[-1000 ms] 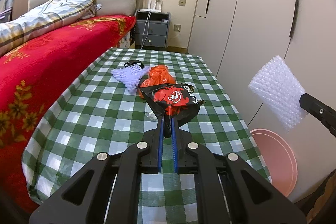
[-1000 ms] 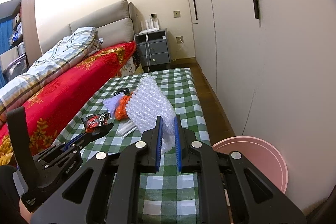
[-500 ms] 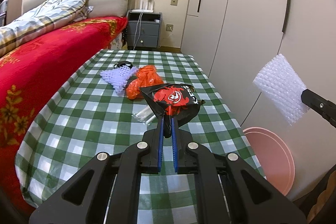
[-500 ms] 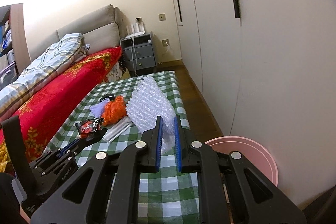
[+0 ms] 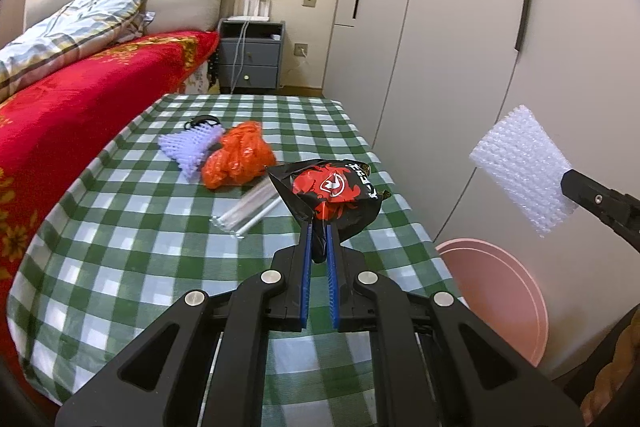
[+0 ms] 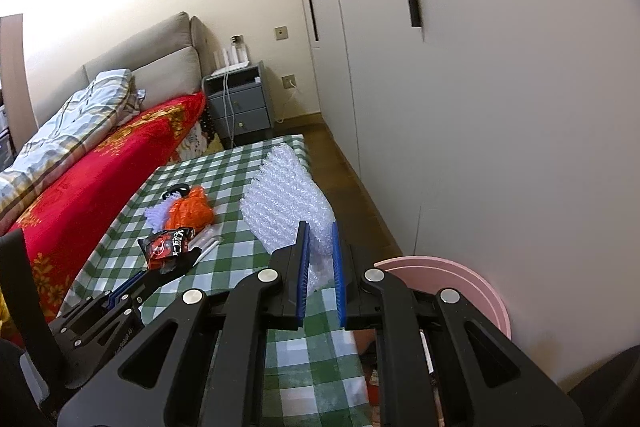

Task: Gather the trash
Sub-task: 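Carry the red packet and white foam net over the pink bucket with both tools, then open both tools to drop the red packet and foam net into the bucket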

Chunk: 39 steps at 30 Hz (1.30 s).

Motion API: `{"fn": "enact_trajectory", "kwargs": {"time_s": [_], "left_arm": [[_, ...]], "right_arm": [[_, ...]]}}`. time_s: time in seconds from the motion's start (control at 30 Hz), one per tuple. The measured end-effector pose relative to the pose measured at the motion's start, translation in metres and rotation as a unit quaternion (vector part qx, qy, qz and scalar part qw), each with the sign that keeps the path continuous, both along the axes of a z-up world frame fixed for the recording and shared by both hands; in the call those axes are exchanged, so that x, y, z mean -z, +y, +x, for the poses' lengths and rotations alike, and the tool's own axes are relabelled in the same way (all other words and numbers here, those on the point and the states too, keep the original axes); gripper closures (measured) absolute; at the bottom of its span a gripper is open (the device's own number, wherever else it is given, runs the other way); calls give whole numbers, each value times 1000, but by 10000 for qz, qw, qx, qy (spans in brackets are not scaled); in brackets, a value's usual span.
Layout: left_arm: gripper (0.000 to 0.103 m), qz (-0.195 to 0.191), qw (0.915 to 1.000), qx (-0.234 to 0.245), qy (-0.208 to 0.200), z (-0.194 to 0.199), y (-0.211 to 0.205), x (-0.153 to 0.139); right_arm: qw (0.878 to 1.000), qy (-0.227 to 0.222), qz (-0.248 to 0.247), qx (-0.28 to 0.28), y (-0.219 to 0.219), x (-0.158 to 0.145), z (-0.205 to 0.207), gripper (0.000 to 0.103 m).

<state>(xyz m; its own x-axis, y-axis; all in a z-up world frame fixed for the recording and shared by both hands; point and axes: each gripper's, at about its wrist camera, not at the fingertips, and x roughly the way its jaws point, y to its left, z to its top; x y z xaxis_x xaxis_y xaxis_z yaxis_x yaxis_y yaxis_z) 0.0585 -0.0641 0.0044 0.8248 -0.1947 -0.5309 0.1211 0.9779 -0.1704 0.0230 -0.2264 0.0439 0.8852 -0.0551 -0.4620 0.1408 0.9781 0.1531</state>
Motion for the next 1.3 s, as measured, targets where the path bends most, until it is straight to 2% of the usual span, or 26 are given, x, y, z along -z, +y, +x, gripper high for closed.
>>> {"fn": "enact_trajectory", "kwargs": {"time_s": [0.83, 1.2, 1.3], "left_arm": [[96, -250, 9952, 924, 177, 18, -88, 14], [96, -133, 9879, 1510, 343, 23, -139, 29], [96, -264, 9823, 1774, 531, 29, -146, 35]], "right_arm": [[9921, 221, 123, 1227, -70, 12, -11, 92], [9851, 348, 293, 1660, -98, 20, -11, 91], [9836, 386, 362, 1724, -103, 22, -10, 86]]}}
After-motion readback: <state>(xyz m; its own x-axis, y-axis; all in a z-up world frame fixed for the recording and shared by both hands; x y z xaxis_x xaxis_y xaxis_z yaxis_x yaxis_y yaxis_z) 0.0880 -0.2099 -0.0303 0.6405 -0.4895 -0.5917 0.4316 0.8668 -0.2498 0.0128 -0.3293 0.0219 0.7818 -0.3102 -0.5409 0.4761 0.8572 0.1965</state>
